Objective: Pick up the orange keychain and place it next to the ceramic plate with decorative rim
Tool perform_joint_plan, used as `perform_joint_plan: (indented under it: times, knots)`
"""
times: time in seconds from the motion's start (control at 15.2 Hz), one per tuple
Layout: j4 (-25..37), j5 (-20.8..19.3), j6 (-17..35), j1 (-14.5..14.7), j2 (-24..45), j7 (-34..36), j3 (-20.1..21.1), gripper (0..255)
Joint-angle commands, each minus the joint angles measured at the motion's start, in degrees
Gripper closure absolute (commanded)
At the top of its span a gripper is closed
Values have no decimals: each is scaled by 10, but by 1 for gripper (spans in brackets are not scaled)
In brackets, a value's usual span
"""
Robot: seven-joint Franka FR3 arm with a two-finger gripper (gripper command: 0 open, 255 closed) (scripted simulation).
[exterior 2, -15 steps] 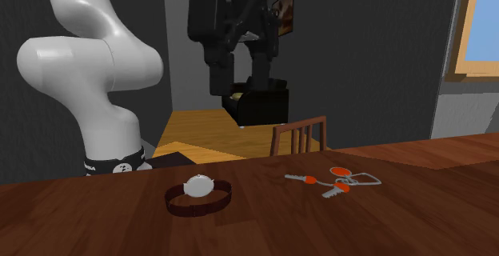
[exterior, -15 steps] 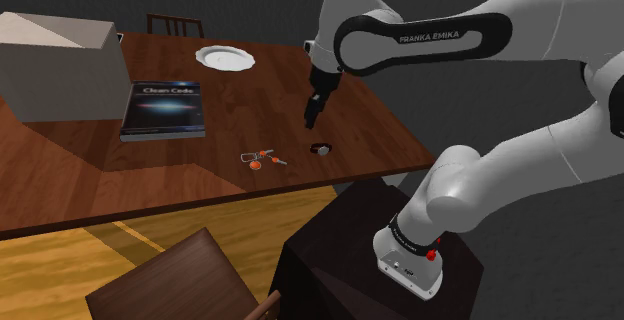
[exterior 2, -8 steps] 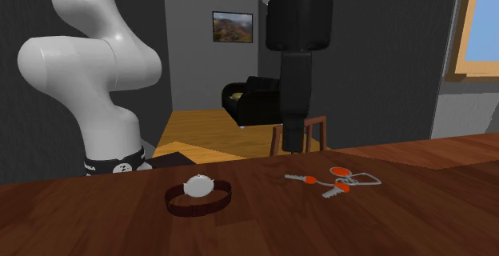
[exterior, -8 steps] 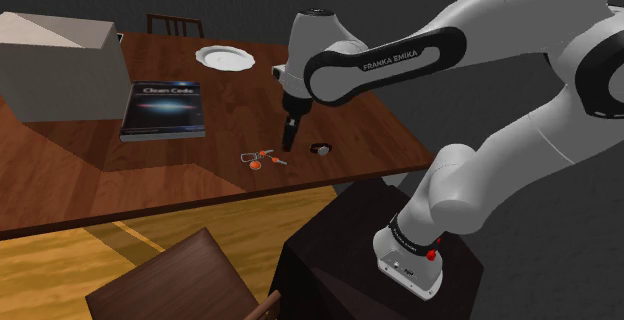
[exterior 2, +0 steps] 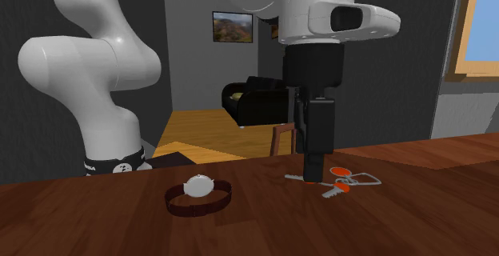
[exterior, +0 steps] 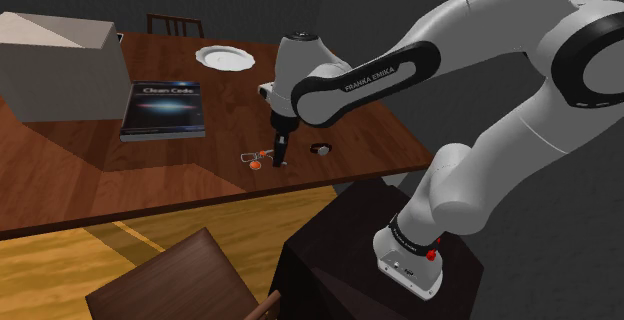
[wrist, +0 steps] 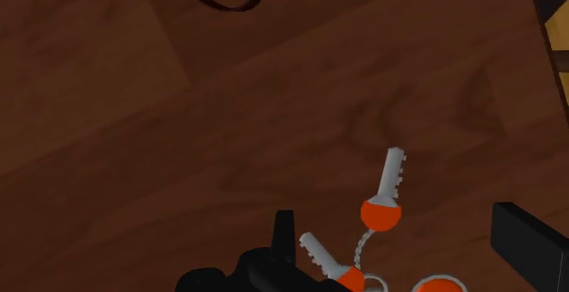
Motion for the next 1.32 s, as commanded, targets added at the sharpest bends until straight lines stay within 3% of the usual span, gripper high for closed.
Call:
perform_joint_plan:
  times: [0.0, 0.59, 0.66, 1.25]
  knots:
    - [-7, -1, 19, 1, 12, 2, 1, 0]
    - [-11, -1, 33, 0, 22, 3, 2, 0]
    - [-11, -1, 33, 0, 22, 3, 2, 255]
    - [-11, -1, 33, 0, 22, 2, 2, 255]
